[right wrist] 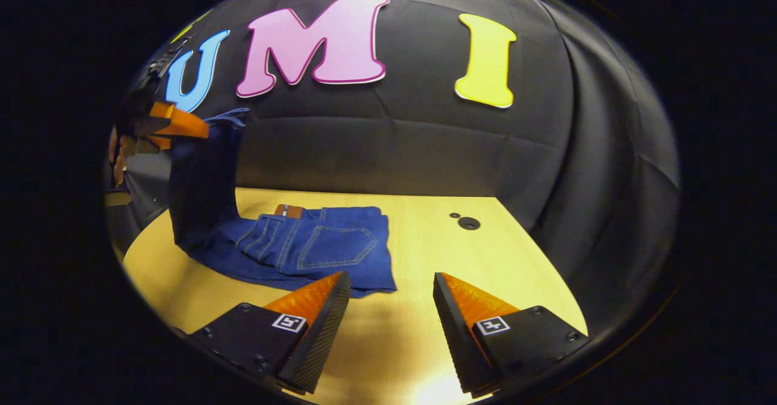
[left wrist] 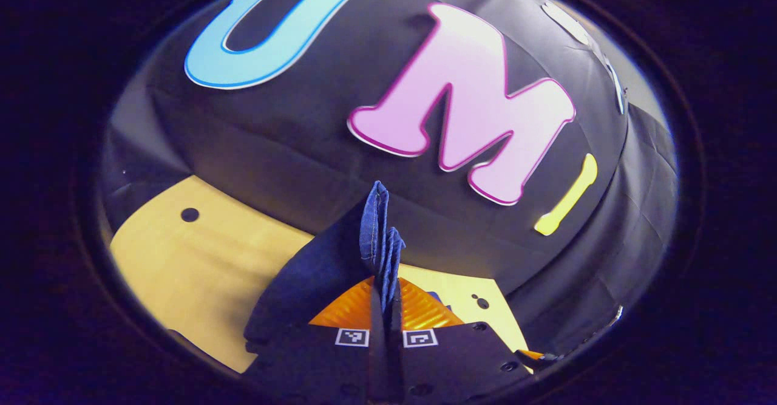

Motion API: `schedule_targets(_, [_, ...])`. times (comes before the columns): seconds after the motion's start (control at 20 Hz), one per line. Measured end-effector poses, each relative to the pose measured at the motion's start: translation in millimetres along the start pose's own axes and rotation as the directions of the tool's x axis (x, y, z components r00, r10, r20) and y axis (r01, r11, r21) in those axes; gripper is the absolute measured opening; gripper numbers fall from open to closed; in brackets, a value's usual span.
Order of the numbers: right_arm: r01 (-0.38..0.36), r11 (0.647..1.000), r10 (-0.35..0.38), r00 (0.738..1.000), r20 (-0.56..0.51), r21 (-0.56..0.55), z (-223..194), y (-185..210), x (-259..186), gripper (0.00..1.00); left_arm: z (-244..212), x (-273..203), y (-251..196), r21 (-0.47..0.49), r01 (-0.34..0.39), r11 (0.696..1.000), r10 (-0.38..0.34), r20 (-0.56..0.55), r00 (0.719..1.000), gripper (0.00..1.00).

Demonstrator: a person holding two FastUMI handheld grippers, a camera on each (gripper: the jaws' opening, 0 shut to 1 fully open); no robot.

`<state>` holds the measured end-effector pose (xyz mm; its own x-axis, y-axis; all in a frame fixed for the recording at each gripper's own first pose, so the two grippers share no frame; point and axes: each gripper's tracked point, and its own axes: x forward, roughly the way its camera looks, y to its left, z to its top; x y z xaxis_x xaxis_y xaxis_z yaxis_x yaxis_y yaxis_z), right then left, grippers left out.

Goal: Grasp the waist and the cuffs of the jeans and fold them to make the two legs overlap; first hold the waist and fold one-third of the jeans toward the cuffs, then hold the cuffs and fold the remaining one-third in the same direction to finish folding.

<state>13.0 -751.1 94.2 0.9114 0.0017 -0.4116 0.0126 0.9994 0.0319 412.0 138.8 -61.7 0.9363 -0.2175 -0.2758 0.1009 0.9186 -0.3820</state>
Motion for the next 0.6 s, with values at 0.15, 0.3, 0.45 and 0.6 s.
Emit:
schedule_targets(0.15, [0.051,0.998,-0.050,0.998,-0.031,0.020,-17,-35,-18,0.85,-57,44,-64,-0.007,0.069,0.998,-0.069,-0.090,0.994,0.06])
schedule_targets(0.3, [0.084,0.995,-0.080,0.993,-0.082,0.052,-44,-57,-32,0.85,-117,88,-100,0.048,0.098,0.994,-0.088,-0.176,0.980,0.06])
schedule_targets(0.45, [0.097,0.993,-0.090,0.990,-0.111,0.063,-60,-67,-40,0.85,-162,118,-99,0.132,0.043,0.990,-0.009,-0.249,0.968,0.08])
schedule_targets(0.6, [0.093,0.992,-0.083,0.990,-0.113,0.082,-60,-66,-42,0.85,-162,116,-105,0.115,0.046,0.992,-0.016,-0.246,0.969,0.11])
